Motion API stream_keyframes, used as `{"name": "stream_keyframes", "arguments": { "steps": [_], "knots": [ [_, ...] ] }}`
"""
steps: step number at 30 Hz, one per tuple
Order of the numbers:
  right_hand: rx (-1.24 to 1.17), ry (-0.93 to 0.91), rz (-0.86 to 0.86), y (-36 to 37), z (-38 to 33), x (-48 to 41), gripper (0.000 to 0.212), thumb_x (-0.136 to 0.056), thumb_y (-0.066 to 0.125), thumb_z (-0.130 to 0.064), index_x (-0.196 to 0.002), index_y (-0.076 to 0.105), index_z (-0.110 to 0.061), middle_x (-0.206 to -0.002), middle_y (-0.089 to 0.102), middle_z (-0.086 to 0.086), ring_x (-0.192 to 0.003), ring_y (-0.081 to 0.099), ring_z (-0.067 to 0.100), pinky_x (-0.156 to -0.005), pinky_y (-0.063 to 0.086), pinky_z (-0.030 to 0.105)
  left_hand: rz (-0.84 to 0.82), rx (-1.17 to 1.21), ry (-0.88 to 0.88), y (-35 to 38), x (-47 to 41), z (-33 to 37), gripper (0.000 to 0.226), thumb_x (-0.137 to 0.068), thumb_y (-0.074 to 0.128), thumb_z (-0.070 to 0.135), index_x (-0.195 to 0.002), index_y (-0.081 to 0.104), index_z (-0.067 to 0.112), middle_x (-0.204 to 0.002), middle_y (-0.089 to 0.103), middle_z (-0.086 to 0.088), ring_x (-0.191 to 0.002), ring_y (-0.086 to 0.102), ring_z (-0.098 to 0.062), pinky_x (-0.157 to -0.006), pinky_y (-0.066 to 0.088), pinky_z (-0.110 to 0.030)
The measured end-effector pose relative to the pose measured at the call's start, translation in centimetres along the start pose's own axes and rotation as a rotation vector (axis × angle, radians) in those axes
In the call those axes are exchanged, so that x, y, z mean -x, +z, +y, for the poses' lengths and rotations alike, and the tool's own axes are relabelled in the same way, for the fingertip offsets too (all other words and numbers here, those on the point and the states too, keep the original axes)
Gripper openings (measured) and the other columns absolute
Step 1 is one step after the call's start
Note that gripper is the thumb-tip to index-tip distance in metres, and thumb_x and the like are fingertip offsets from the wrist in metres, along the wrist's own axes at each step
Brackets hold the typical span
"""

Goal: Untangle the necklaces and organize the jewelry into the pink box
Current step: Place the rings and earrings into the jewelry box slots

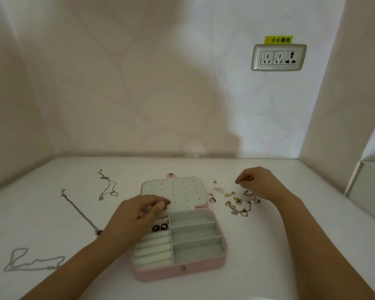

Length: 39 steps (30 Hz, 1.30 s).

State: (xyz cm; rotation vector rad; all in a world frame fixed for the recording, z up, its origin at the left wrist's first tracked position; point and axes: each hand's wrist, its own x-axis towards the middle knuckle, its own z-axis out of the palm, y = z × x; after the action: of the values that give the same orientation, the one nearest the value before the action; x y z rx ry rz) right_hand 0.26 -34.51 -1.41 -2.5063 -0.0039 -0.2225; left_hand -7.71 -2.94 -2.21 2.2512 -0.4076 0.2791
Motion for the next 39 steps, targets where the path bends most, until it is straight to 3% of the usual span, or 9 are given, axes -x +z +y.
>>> {"name": "stream_keyframes", "arguments": {
  "steps": [4, 9, 13, 16, 21, 24, 29, 35, 39],
  "knots": [
    [-0.032, -0.098, 0.061, 0.9, -1.6, -0.1, 0.048, -0.082, 0.036, 0.012, -0.073, 0.068, -0.022, -0.094, 0.067, -0.001, -0.043, 0.050, -0.002, -0.042, 0.035, 0.009, -0.082, 0.068, 0.009, 1.2, 0.0, -0.7, 0.025, -0.094, 0.057, 0.023, -0.094, 0.065, 0.047, -0.100, 0.062, 0.039, -0.096, 0.056, 0.016, -0.077, 0.039, -0.001],
    [-0.067, -0.136, 0.015, 1.4, -2.4, 0.2, 0.052, -0.080, 0.034, 0.013, -0.088, 0.071, -0.022, -0.111, 0.059, -0.005, -0.044, 0.049, -0.009, -0.046, 0.038, 0.008, -0.120, 0.063, -0.006, 1.3, -0.3, -1.2, 0.023, -0.092, 0.059, 0.018, -0.081, 0.075, 0.030, -0.108, 0.063, 0.028, -0.096, 0.059, 0.011, -0.078, 0.042, -0.003],
    [0.031, -0.189, -0.106, 2.8, -2.4, -0.3, 0.059, -0.082, 0.031, 0.013, -0.107, 0.072, -0.023, -0.129, 0.060, -0.002, -0.089, 0.058, 0.000, -0.069, 0.043, 0.007, -0.130, 0.034, 0.012, 1.2, 0.0, -1.1, 0.021, -0.089, 0.062, 0.018, -0.074, 0.074, 0.026, -0.110, 0.060, 0.028, -0.096, 0.058, 0.013, -0.075, 0.040, -0.002],
    [0.094, -0.199, -0.161, 3.2, -2.4, -0.7, 0.058, -0.081, 0.034, 0.014, -0.114, 0.069, -0.018, -0.131, 0.059, 0.001, -0.120, 0.054, 0.015, -0.094, 0.044, 0.021, -0.140, 0.028, 0.031, 1.2, 0.0, -1.2, 0.022, -0.089, 0.062, 0.019, -0.072, 0.072, 0.028, -0.111, 0.060, 0.027, -0.099, 0.056, 0.014, -0.074, 0.037, -0.001],
    [0.089, -0.167, -0.176, 3.2, -1.9, -0.7, 0.034, -0.090, 0.046, 0.000, -0.101, 0.074, -0.016, -0.111, 0.065, -0.011, -0.079, 0.058, 0.000, -0.064, 0.040, 0.003, -0.149, 0.046, 0.039, 1.1, 0.0, -1.3, 0.020, -0.089, 0.063, 0.017, -0.075, 0.073, 0.027, -0.111, 0.060, 0.026, -0.101, 0.055, 0.014, -0.081, 0.040, -0.003],
    [0.026, -0.139, -0.175, 2.6, -1.4, -0.7, 0.023, -0.089, 0.056, -0.008, -0.090, 0.075, -0.022, -0.105, 0.069, -0.013, -0.085, 0.062, 0.002, -0.068, 0.046, 0.007, -0.166, 0.077, 0.030, 1.0, 0.0, -1.5, 0.020, -0.088, 0.064, 0.017, -0.077, 0.073, 0.032, -0.112, 0.060, 0.027, -0.103, 0.056, 0.013, -0.083, 0.040, -0.005],
    [-0.001, 0.017, -0.197, 0.7, -0.5, -0.5, 0.048, -0.078, 0.040, 0.010, -0.077, 0.076, -0.022, -0.081, 0.070, -0.006, -0.065, 0.059, 0.014, -0.047, 0.044, 0.018, -0.194, 0.085, 0.023, 0.9, -0.1, -1.8, 0.025, -0.088, 0.065, 0.017, -0.081, 0.071, 0.040, -0.113, 0.059, 0.029, -0.105, 0.055, 0.011, -0.086, 0.041, -0.011],
    [-0.156, 0.092, -0.290, -1.7, 0.8, 0.1, 0.048, -0.080, 0.038, 0.013, -0.082, 0.075, -0.017, -0.080, 0.072, 0.003, -0.070, 0.063, 0.014, -0.066, 0.054, 0.021, -0.215, 0.184, -0.034, 0.6, -0.3, -1.4, 0.028, -0.088, 0.064, 0.011, -0.073, 0.075, 0.033, -0.108, 0.066, 0.023, -0.100, 0.060, 0.008, -0.084, 0.044, -0.009],
    [-0.099, 0.071, -0.382, -2.6, 1.3, 0.3, 0.026, -0.083, 0.063, -0.004, -0.100, 0.072, -0.021, -0.093, 0.074, 0.002, -0.083, 0.067, 0.015, -0.068, 0.051, 0.015, -0.206, 0.229, -0.056, 0.3, -0.4, -1.2, 0.026, -0.087, 0.064, 0.008, -0.069, 0.076, 0.023, -0.101, 0.070, 0.016, -0.095, 0.062, 0.009, -0.076, 0.043, -0.003]
  ]
}}
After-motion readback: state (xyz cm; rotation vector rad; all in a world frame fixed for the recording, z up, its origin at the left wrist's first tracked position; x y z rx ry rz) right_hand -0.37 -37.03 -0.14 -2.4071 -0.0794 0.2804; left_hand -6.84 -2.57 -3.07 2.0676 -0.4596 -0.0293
